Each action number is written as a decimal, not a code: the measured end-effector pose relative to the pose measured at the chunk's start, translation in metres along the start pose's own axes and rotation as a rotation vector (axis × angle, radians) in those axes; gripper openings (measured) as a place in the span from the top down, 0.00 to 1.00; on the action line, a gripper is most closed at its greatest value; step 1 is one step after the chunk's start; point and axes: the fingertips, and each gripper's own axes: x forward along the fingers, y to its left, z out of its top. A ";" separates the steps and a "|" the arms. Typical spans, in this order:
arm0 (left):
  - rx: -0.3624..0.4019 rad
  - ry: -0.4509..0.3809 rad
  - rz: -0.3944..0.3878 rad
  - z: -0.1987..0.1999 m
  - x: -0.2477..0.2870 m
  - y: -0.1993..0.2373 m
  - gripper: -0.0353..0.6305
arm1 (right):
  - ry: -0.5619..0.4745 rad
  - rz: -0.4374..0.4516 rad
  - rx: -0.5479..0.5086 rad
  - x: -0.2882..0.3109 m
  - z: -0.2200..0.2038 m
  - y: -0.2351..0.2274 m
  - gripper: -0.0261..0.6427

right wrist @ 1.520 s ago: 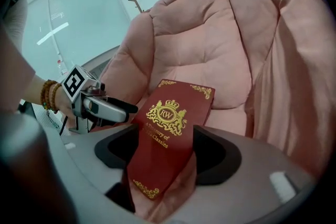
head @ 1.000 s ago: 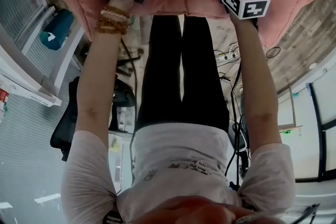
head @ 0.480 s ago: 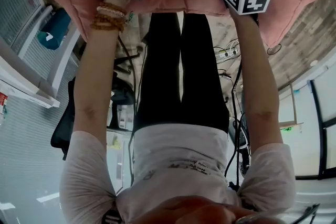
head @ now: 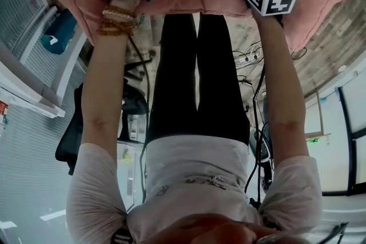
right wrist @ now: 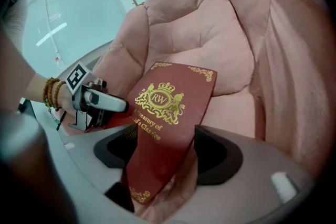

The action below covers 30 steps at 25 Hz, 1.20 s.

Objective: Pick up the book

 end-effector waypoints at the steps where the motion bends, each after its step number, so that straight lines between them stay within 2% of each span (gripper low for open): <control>1: -0.005 -0.003 -0.003 0.001 -0.001 -0.001 0.43 | 0.000 -0.001 0.000 -0.001 0.000 -0.001 0.44; 4: -0.024 -0.012 -0.018 0.003 -0.003 -0.001 0.47 | -0.002 0.000 -0.001 -0.001 0.000 -0.001 0.44; 6: -0.036 -0.004 -0.027 0.001 -0.003 0.000 0.46 | -0.004 0.007 -0.002 -0.001 0.000 0.001 0.44; 8: -0.057 0.018 -0.032 -0.003 0.001 0.002 0.36 | -0.006 0.016 -0.009 0.000 0.000 0.004 0.44; 15: -0.099 0.046 -0.012 -0.011 0.011 0.014 0.25 | -0.022 0.050 -0.014 0.002 0.003 0.015 0.47; 17: -0.104 0.047 0.007 -0.013 0.013 0.018 0.29 | -0.024 0.052 -0.011 0.002 0.003 0.015 0.46; 19: -0.104 0.044 0.011 -0.012 0.009 0.018 0.43 | -0.028 0.048 0.004 0.000 0.002 0.013 0.46; 20: -0.105 0.040 0.006 -0.011 0.007 0.016 0.47 | -0.031 0.047 0.010 -0.001 0.002 0.012 0.45; 25: -0.106 0.023 -0.015 -0.007 0.001 0.010 0.50 | -0.056 0.043 0.030 -0.007 0.006 0.013 0.45; 30: -0.153 -0.032 -0.059 0.006 -0.008 -0.003 0.51 | -0.093 0.046 0.039 -0.022 0.018 0.016 0.46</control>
